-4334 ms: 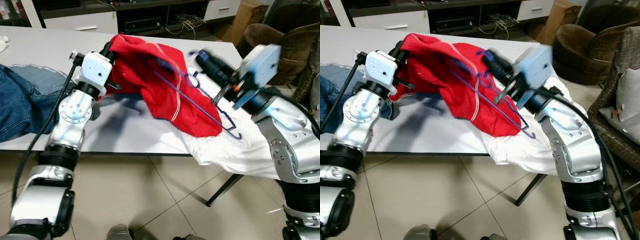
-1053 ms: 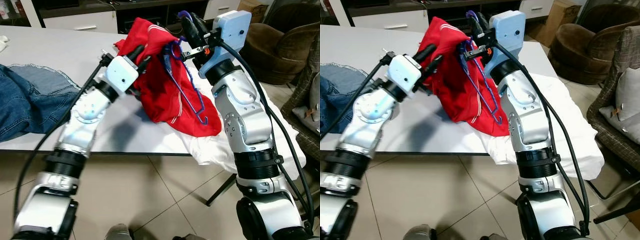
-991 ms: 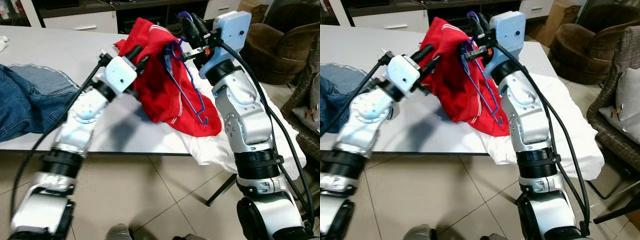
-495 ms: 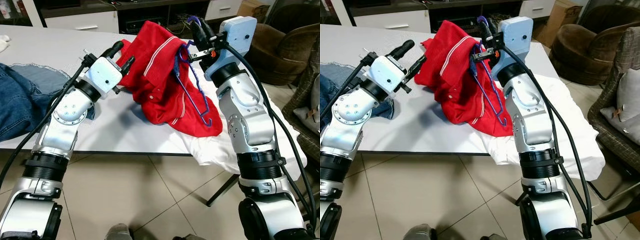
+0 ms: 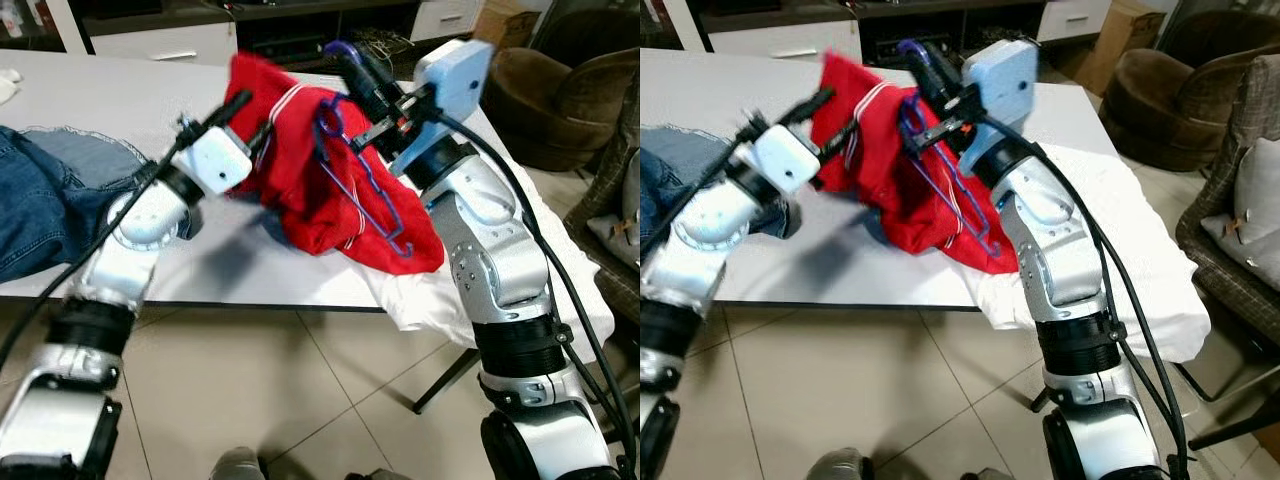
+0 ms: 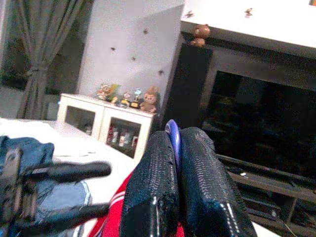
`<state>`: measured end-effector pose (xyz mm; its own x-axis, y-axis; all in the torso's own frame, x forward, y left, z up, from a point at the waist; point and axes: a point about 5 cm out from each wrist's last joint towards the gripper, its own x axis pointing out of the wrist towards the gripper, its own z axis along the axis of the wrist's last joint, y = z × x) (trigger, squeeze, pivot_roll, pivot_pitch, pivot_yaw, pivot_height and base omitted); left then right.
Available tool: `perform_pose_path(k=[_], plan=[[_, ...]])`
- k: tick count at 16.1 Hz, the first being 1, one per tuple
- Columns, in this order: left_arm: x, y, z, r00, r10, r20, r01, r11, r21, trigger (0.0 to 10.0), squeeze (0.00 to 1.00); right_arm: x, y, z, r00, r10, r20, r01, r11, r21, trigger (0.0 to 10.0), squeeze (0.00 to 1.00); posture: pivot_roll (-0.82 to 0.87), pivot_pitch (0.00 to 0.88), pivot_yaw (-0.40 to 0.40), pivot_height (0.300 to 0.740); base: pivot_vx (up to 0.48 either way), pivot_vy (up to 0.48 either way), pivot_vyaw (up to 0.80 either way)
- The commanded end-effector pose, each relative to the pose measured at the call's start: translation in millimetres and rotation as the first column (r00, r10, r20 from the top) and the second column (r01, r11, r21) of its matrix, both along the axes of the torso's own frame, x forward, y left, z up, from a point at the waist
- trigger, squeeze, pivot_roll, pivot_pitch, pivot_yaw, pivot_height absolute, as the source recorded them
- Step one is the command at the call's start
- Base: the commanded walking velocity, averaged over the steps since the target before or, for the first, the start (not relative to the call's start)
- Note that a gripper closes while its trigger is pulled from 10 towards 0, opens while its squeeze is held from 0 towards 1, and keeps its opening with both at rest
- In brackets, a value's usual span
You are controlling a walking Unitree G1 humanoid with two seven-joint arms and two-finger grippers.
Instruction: Hang hanger
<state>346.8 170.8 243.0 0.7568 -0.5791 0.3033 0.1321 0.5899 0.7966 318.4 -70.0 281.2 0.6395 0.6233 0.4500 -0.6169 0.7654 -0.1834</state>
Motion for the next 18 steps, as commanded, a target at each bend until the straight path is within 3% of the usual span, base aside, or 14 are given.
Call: perform_pose_path(k=[1,3,4,5,8,9,10,13,17,18], plan=[[0.7,-0.9,3,1.0,-0.013,0.015,0.012,0.999,0.044,10.0,0.0,-6.3,-1.8,5,0.999,0.017,0.041,-0.016,1.0,-0.01,10.0,0.0,0.13,0.008,-0.063,0.74,0.0,0.0,0.0],[-1.2,2.1,9,0.999,-0.04,0.035,0.037,0.996,0.084,10.0,0.23,-8.3,-0.8,3,0.998,0.027,0.054,-0.025,0.999,-0.043,10.0,0.0,0.12,0.009,-0.06,0.74,0.0,0.0,0.0],[-3.0,2.7,9,0.997,-0.074,0.017,0.071,0.991,0.111,10.0,1.0,-9.2,-0.7,2,0.998,0.031,0.06,-0.027,0.998,-0.061,10.0,0.0,0.12,0.009,-0.06,0.74,0.0,0.0,0.0],[-4.7,4.6,4,0.994,-0.108,-0.024,0.11,0.978,0.177,10.0,1.0,-11.3,-1.0,0,0.997,0.041,0.071,-0.034,0.995,-0.092,10.0,0.0,0.12,0.009,-0.059,0.74,0.0,0.0,0.0],[-6.5,6.3,-7,0.984,-0.138,-0.111,0.161,0.956,0.246,10.0,1.0,-16.0,-1.0,-6,0.993,0.066,0.101,-0.048,0.985,-0.167,10.0,0.0,0.13,0.007,-0.059,0.74,0.0,0.0,0.0],[-7.7,7.3,-16,0.97,-0.153,-0.19,0.201,0.942,0.27,10.0,0.38,-22.6,0.3,-10,0.983,0.104,0.154,-0.062,0.965,-0.255,10.0,0.0,0.14,0.003,-0.059,0.74,0.0,0.0,0.0],[-7.6,8.5,-20,0.962,-0.15,-0.23,0.214,0.933,0.288,10.0,0.27,-28.2,2.1,-12,0.972,0.142,0.187,-0.078,0.947,-0.312,10.0,0.0,0.14,0.003,-0.059,0.74,0.0,0.0,0.0],[-6.2,10.1,-24,0.952,-0.144,-0.269,0.227,0.925,0.306,10.0,0.25,-34.3,4.1,-12,0.959,0.183,0.214,-0.104,0.936,-0.335,10.0,0.0,0.14,0.0,-0.055,0.74,0.0,0.0,0.0],[-4.1,9.3,-26,0.935,-0.152,-0.32,0.251,0.921,0.298,10.0,0.21,-48.3,9.1,-14,0.914,0.265,0.308,-0.116,0.897,-0.427,10.0,0.0,0.14,0.0,-0.049,0.74,0.0,0.0,0.0],[-4.1,8.6,-29,0.927,-0.154,-0.341,0.262,0.918,0.297,10.0,0.13,-51.8,11.5,-15,0.896,0.287,0.339,-0.106,0.879,-0.465,10.0,0.0,0.14,0.0,-0.048,0.74,0.0,0.0,0.0]])
